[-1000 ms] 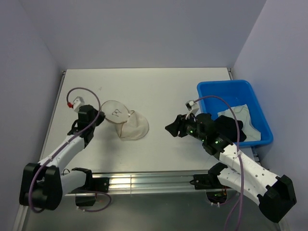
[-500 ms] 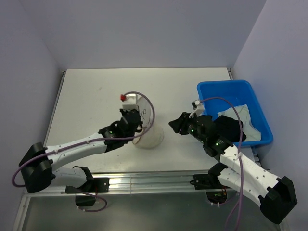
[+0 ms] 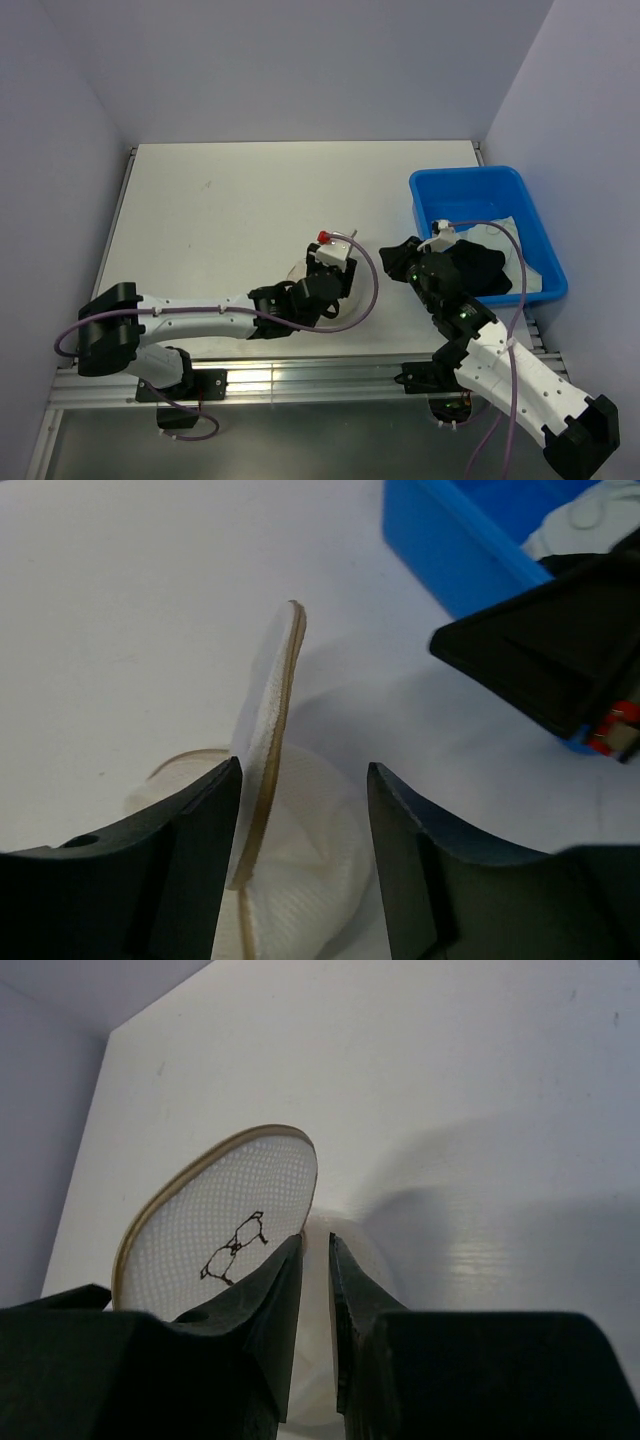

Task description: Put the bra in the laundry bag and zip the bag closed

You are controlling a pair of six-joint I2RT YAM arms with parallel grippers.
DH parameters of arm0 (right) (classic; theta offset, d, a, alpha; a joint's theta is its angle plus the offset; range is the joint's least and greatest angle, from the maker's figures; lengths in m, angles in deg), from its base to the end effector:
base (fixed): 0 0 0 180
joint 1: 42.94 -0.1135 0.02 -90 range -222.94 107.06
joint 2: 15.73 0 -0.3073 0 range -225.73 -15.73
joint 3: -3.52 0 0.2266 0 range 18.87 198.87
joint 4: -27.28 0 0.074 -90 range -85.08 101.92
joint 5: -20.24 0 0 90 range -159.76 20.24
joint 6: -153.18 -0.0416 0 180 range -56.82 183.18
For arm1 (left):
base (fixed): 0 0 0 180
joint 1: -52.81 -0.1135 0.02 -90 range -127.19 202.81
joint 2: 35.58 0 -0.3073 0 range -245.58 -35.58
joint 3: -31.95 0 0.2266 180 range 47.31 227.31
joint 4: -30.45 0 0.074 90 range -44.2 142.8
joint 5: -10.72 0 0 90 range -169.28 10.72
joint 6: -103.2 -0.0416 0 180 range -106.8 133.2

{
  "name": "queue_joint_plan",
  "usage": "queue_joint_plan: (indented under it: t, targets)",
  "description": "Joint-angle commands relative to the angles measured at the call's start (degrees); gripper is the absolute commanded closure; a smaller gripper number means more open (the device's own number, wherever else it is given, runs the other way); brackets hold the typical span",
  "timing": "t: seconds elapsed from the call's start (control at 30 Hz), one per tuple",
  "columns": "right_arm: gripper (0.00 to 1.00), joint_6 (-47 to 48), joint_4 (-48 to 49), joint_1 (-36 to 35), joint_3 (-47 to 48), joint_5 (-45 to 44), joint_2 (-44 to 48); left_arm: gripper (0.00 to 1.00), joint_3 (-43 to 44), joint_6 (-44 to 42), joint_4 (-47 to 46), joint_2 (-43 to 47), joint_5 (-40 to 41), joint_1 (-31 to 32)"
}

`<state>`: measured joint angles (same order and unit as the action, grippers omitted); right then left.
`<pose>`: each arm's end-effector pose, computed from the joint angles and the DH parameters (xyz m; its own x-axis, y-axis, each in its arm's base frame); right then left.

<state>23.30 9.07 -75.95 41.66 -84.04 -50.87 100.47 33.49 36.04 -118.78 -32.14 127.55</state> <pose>0.0939 0.0488 0.2722 -0.3794 0.4945 -0.7820 -0.1109 0.8148 0.5691 0.1081 -0.2802 0.3258 -0.2503 0.0214 -0.9679 0.4141 0.9060 -0.0871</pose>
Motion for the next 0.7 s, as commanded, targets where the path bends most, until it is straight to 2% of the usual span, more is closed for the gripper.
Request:
queue_joint_plan:
  t: [0.0,0.17,0.27,0.4,0.5,0.6,0.67]
  targets:
    - [0.76,-0.82,-1.10,0.93,-0.55,-3.03,-0.55,0.39,-0.07,2.47,-5.52,1.90,-8.36,1.02]
    - [0.76,-0.47,-2.77,1.46,0.24,-3.90,0.15,0.35,-2.18,4.14,-6.94,3.48,-14.70,1.11]
    - [0.75,0.33,-4.79,1.46,0.59,-5.83,1.03,0.30,-4.47,3.43,-11.50,5.41,-20.49,0.93]
    - [0.71,1.29,-7.69,1.55,1.12,-6.20,2.26,0.29,-3.86,4.58,-10.11,6.20,-21.12,0.50]
    - [0.59,1.82,-9.71,1.46,1.47,-4.71,3.14,0.30,-5.44,6.59,-9.23,7.87,-21.99,-1.87]
    - [0.47,2.35,-10.59,1.46,1.74,-3.22,3.32,0.33,-7.37,12.21,-5.11,8.76,-23.92,-7.92]
    - [0.42,2.44,-10.51,1.46,1.91,0.65,2.01,0.36,-9.47,18.42,-0.72,9.02,-27.60,-15.12]
